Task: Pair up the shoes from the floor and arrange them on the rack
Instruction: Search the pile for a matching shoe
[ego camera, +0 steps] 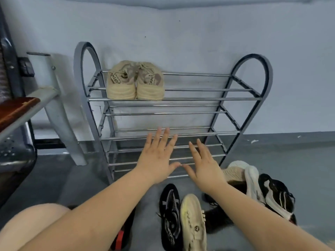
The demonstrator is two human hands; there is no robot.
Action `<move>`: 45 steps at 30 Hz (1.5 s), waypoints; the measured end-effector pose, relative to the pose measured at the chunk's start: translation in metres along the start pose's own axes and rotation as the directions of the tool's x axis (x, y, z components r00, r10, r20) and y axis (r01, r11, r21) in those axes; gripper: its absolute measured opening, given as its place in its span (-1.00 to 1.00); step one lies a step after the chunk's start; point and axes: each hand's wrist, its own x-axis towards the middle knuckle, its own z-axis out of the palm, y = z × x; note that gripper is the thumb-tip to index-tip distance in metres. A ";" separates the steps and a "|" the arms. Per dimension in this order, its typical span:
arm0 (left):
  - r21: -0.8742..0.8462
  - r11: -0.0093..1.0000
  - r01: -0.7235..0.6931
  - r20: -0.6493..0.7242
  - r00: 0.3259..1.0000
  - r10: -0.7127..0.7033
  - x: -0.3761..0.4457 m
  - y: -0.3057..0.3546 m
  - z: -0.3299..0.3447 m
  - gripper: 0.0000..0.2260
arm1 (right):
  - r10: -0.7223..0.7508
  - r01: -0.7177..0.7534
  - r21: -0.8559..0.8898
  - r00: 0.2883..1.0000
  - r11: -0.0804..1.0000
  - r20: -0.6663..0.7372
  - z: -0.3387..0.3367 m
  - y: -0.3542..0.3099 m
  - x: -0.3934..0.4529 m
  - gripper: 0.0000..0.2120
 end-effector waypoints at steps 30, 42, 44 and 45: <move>-0.072 0.879 -0.471 0.409 0.790 0.457 0.093 0.226 0.142 -0.35 | 0.719 -0.697 -0.182 0.680 0.694 0.143 0.040 0.316 -0.106 -0.35; -0.277 0.880 -0.386 0.472 0.743 0.475 0.148 0.338 0.172 -0.42 | 0.841 -0.887 0.306 0.437 0.345 0.318 0.088 0.373 -0.128 -0.31; -0.498 0.861 -0.104 0.517 0.761 0.391 0.154 0.356 0.179 -0.42 | 0.820 -0.878 0.314 0.459 0.361 0.341 0.089 0.377 -0.128 -0.35; -0.583 0.811 0.038 0.542 0.762 0.354 0.155 0.363 0.182 -0.42 | 0.810 -0.874 0.335 0.464 0.352 0.359 0.091 0.378 -0.128 -0.38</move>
